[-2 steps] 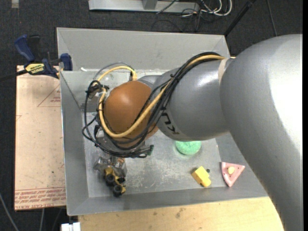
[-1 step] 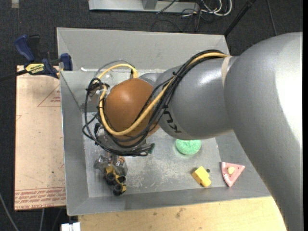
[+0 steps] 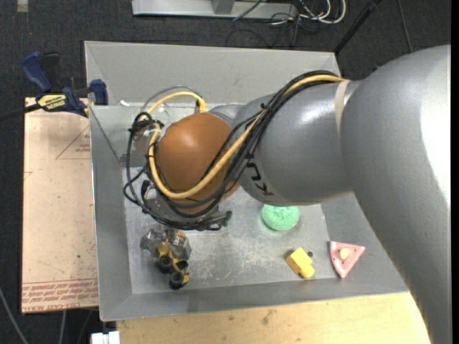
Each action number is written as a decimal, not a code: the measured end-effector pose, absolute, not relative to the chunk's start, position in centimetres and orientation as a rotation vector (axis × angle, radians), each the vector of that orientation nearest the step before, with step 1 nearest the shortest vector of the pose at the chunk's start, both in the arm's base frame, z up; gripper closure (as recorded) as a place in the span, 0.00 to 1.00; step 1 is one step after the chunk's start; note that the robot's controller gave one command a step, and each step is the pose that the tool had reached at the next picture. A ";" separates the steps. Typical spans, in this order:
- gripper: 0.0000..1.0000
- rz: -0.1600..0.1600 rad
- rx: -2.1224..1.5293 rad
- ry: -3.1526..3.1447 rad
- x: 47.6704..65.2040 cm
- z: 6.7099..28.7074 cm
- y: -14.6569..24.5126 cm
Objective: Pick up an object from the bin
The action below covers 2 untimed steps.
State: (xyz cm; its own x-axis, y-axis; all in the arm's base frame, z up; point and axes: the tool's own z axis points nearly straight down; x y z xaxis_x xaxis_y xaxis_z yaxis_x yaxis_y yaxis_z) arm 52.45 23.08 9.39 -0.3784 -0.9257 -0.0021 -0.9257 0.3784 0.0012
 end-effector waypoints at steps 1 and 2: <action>1.00 0.003 -1.750 2.606 52.5 10.3 23.1; 1.00 0.003 -1.750 2.608 52.4 11.1 23.1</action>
Offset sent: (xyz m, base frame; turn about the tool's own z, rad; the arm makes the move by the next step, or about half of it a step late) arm -0.0001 0.0000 0.0526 0.0000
